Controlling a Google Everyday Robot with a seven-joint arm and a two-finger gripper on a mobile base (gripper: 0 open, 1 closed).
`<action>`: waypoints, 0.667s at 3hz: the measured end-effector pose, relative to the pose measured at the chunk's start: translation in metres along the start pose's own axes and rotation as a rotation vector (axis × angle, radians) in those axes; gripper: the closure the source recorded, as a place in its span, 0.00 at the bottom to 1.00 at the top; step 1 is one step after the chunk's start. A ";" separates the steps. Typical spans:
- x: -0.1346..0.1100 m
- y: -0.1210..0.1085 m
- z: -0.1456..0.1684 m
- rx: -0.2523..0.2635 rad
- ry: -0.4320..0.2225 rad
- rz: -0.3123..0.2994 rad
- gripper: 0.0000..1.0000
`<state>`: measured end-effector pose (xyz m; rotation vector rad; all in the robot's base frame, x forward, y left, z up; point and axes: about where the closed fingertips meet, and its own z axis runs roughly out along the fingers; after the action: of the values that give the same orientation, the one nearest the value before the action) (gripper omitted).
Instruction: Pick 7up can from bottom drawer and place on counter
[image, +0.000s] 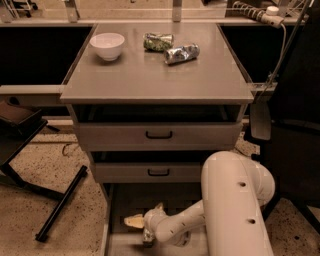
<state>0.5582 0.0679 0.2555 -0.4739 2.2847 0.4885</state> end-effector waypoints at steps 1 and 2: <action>0.013 0.002 0.006 0.025 -0.040 0.033 0.00; 0.013 0.002 0.006 0.025 -0.040 0.033 0.00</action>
Offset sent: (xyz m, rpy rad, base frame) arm -0.0045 0.0022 -0.0101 0.0189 -0.0182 -0.0373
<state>0.5527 0.0700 0.2427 -0.4108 2.2603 0.4812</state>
